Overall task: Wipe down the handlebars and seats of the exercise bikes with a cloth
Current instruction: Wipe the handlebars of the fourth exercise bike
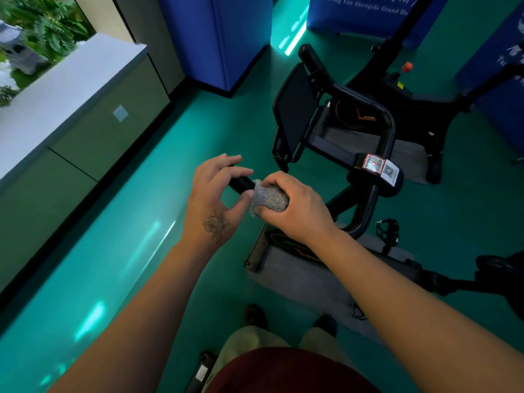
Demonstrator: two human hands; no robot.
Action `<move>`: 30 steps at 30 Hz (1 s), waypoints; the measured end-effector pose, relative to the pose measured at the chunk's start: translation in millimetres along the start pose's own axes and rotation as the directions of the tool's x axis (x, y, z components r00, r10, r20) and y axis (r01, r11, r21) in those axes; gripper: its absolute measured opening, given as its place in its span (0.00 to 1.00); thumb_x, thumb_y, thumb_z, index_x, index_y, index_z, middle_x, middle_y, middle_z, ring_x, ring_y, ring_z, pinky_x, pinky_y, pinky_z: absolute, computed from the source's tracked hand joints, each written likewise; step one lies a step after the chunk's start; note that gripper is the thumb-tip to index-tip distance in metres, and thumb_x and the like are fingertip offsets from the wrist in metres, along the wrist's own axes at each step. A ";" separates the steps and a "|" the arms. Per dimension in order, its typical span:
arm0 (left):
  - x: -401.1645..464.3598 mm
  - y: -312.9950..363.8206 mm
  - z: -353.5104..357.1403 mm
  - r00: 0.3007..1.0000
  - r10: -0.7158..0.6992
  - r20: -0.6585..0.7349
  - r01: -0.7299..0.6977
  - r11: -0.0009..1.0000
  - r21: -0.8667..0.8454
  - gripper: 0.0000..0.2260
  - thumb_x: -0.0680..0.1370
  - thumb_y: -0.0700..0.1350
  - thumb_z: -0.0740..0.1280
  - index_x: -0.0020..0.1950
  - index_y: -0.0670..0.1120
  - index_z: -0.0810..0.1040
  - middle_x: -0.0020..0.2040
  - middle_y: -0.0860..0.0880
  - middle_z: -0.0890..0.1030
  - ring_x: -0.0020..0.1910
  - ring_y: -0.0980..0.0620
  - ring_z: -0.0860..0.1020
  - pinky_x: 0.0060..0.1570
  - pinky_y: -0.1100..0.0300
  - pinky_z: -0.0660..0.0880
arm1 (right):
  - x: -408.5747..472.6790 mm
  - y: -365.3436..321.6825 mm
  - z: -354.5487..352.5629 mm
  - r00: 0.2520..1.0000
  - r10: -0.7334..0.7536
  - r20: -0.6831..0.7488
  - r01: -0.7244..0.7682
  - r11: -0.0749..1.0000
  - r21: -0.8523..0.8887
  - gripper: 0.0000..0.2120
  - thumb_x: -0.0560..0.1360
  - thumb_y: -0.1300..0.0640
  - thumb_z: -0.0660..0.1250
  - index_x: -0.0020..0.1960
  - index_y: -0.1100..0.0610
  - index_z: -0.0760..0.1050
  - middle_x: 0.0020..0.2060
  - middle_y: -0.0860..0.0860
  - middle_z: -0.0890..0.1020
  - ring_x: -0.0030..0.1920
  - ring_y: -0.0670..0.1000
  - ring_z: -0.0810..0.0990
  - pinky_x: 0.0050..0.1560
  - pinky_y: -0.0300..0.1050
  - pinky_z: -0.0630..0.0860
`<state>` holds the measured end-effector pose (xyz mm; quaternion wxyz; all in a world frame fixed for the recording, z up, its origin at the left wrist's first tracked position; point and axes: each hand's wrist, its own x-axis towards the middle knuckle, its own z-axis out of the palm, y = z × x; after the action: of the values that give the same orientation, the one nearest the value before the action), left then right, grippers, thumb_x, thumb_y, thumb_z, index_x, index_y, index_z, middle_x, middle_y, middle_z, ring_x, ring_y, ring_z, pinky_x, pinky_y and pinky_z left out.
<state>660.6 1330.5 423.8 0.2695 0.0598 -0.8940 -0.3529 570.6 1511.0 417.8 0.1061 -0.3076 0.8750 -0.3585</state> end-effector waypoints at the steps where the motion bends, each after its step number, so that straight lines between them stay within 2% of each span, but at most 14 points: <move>1: -1.9 1.8 2.0 1.000 0.011 0.003 -0.011 1.000 0.017 0.15 0.76 0.42 0.78 0.62 0.46 0.84 0.70 0.48 0.79 0.75 0.45 0.72 0.76 0.50 0.67 | -2.3 3.3 -0.9 1.000 -0.002 0.006 0.002 1.000 -0.009 0.20 0.73 0.40 0.75 0.60 0.39 0.72 0.55 0.38 0.78 0.50 0.44 0.78 0.47 0.50 0.78; 3: -7.2 5.9 5.6 1.000 0.003 -0.003 -0.003 0.999 0.038 0.16 0.76 0.42 0.79 0.63 0.46 0.83 0.72 0.48 0.77 0.78 0.45 0.69 0.77 0.52 0.64 | -6.6 8.0 -1.9 1.000 -0.012 0.015 0.013 1.000 -0.019 0.19 0.73 0.40 0.75 0.60 0.40 0.72 0.55 0.39 0.78 0.51 0.45 0.78 0.48 0.51 0.79; 6: -15.7 9.7 9.0 1.000 -0.012 0.001 0.012 0.998 0.060 0.19 0.75 0.41 0.79 0.65 0.46 0.82 0.77 0.47 0.73 0.81 0.44 0.65 0.78 0.47 0.63 | -10.2 11.6 -4.2 0.999 -0.037 0.020 0.038 0.998 -0.044 0.20 0.73 0.42 0.75 0.61 0.42 0.74 0.56 0.40 0.79 0.54 0.47 0.77 0.52 0.52 0.78; 10: -24.0 15.9 9.1 0.999 0.017 0.033 -0.023 0.981 0.194 0.19 0.75 0.43 0.79 0.66 0.47 0.82 0.80 0.46 0.69 0.84 0.42 0.58 0.80 0.46 0.60 | -11.3 14.8 -8.5 0.998 -0.060 0.018 0.062 0.994 -0.088 0.19 0.73 0.41 0.75 0.61 0.43 0.75 0.54 0.41 0.80 0.54 0.49 0.77 0.56 0.52 0.76; 13: -27.9 19.7 11.0 0.997 0.058 0.049 -0.070 0.957 0.281 0.19 0.76 0.45 0.77 0.66 0.46 0.82 0.80 0.45 0.69 0.85 0.41 0.56 0.80 0.38 0.60 | -12.3 20.4 -12.3 0.998 -0.066 0.024 0.068 0.992 -0.102 0.19 0.73 0.40 0.75 0.60 0.42 0.76 0.53 0.41 0.80 0.53 0.48 0.77 0.58 0.51 0.74; 16: -31.2 21.7 16.9 0.996 0.068 0.049 -0.080 0.950 0.303 0.19 0.77 0.46 0.76 0.67 0.45 0.82 0.77 0.45 0.74 0.85 0.41 0.57 0.81 0.34 0.56 | -13.5 27.5 -17.5 0.996 -0.077 0.041 0.081 0.990 -0.113 0.18 0.72 0.38 0.74 0.59 0.41 0.76 0.51 0.39 0.80 0.51 0.46 0.75 0.57 0.50 0.73; 22: -35.3 28.9 30.0 0.997 0.062 0.043 -0.072 0.939 0.335 0.19 0.78 0.47 0.76 0.67 0.44 0.82 0.75 0.46 0.76 0.85 0.41 0.57 0.83 0.35 0.51 | -22.2 45.5 -35.1 0.993 -0.088 0.081 0.098 0.987 -0.131 0.17 0.71 0.37 0.72 0.56 0.40 0.75 0.49 0.38 0.79 0.52 0.45 0.74 0.57 0.47 0.69; 30: -48.7 42.3 63.1 0.988 0.085 0.128 -0.126 0.926 0.355 0.18 0.80 0.52 0.72 0.67 0.45 0.82 0.70 0.50 0.81 0.82 0.47 0.65 0.82 0.34 0.53 | -42.1 81.9 -63.0 0.987 -0.105 0.125 0.121 0.985 -0.124 0.18 0.70 0.39 0.75 0.57 0.42 0.77 0.50 0.38 0.78 0.55 0.44 0.73 0.62 0.47 0.67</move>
<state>672.3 1414.2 392.3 0.2226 0.0406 -0.9591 -0.1701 540.3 1617.6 405.0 0.1165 -0.3836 0.8700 -0.2870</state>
